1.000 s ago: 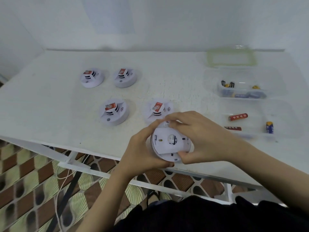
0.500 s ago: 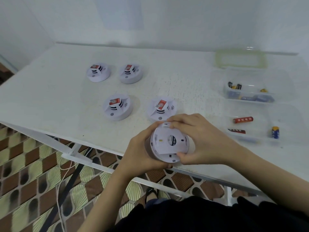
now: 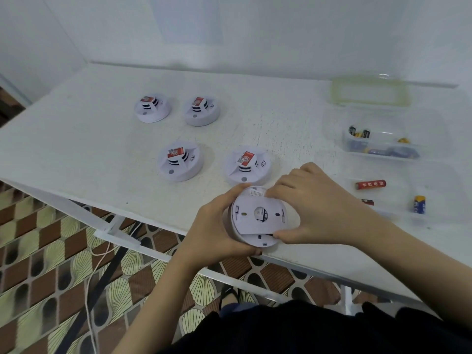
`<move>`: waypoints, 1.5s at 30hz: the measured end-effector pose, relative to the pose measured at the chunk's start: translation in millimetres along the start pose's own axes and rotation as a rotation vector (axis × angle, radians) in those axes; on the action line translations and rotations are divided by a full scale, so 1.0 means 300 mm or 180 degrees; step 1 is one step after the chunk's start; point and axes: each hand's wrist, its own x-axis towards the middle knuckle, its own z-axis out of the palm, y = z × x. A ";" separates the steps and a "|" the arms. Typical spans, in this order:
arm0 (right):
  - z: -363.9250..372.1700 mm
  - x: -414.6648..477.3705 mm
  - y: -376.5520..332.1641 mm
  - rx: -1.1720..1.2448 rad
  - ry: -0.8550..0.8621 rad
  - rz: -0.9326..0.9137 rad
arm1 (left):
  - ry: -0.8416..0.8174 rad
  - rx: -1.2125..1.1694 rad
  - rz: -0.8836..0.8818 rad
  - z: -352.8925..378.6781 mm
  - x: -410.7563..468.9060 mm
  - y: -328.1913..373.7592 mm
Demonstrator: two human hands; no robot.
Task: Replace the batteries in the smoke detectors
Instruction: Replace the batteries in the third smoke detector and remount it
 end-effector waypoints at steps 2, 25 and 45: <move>-0.005 0.003 -0.002 0.0012 -0.0045 0.0017 | -0.0004 -0.0021 -0.0026 0.001 -0.001 0.000; 0.043 -0.074 0.056 -0.0174 -0.0135 0.0642 | 0.0625 -0.0478 -0.0372 -0.120 -0.053 -0.063; -0.008 -0.115 0.066 0.1754 0.1526 0.0768 | 0.0290 -0.0874 0.0176 0.075 0.147 0.100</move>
